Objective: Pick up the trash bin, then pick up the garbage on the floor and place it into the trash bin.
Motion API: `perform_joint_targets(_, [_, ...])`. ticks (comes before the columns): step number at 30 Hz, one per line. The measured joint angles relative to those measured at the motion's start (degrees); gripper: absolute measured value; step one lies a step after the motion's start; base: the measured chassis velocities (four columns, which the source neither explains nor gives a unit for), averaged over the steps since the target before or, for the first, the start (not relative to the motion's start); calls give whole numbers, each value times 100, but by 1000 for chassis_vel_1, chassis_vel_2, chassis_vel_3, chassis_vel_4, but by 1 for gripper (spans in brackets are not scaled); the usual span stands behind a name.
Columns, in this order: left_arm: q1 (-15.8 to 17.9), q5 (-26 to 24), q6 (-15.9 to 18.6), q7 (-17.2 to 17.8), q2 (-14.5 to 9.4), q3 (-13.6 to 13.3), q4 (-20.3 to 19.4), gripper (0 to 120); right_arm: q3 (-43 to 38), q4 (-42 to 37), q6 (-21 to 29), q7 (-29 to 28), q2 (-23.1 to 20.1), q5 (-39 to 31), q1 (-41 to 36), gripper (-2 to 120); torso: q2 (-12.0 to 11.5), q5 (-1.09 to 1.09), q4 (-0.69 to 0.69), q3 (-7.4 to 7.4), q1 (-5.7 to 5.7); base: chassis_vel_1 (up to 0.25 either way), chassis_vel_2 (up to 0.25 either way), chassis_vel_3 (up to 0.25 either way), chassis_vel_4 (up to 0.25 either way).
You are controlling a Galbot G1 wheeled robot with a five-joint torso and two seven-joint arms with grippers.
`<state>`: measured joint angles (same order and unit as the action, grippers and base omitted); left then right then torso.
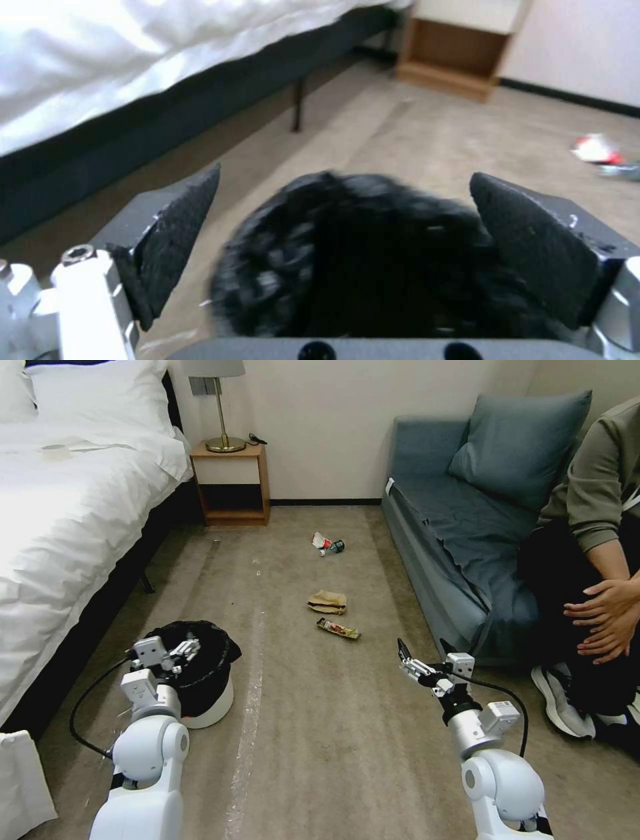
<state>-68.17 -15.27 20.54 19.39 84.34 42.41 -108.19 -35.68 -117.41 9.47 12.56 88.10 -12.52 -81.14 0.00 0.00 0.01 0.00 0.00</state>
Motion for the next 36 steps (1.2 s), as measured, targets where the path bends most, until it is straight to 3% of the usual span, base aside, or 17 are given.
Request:
perform_joint_targets(5, [220, -323, 45, 500, -51, 141, 368, 100, -11, -14, -32, -5, 15, 0, -30, 100, 0, 0, -1, 0, 0, 0, 0, 0, 0])
perform_joint_targets(6, [307, -513, 59, 799, -32, 194, 542, 100, -16, -21, -37, -13, 16, 3, -40, 100, 0, -1, -1, 0, 0, 0, 0, 0, 0])
perform_joint_targets(7, [307, -513, 59, 799, -32, 194, 542, 100, -16, -21, -37, -13, 16, 3, -40, 100, 0, -1, -1, 0, 0, 0, 0, 0, 0])
perform_joint_targets(10, [446, -919, 216, 1228, -4, 285, 901, 100, 1, -32, -42, -62, -1, 23, -67, 100, 0, -2, 0, 0, 0, 0, 0, 0, 0])
perform_joint_targets(14, [579, -1166, 340, 1451, -25, 379, 1155, 100, 0, -55, -43, -77, -1, 32, -76, 100, 0, -1, -1, 0, 0, 0, 0, 0, 0])
perform_joint_targets(22, [860, -1633, 363, 1606, -119, 465, 1560, 100, 12, -69, -77, -79, 26, 83, -125, 100, 0, 0, -1, 0, 0, 0, 0, 0, 0])
perform_joint_targets(36, [1255, -2090, 412, 1529, -97, 296, 2136, 93, 53, -87, -147, -3, 53, 140, -191, 100, 0, 1, -1, 0, 0, 0, 0, 0, 0])
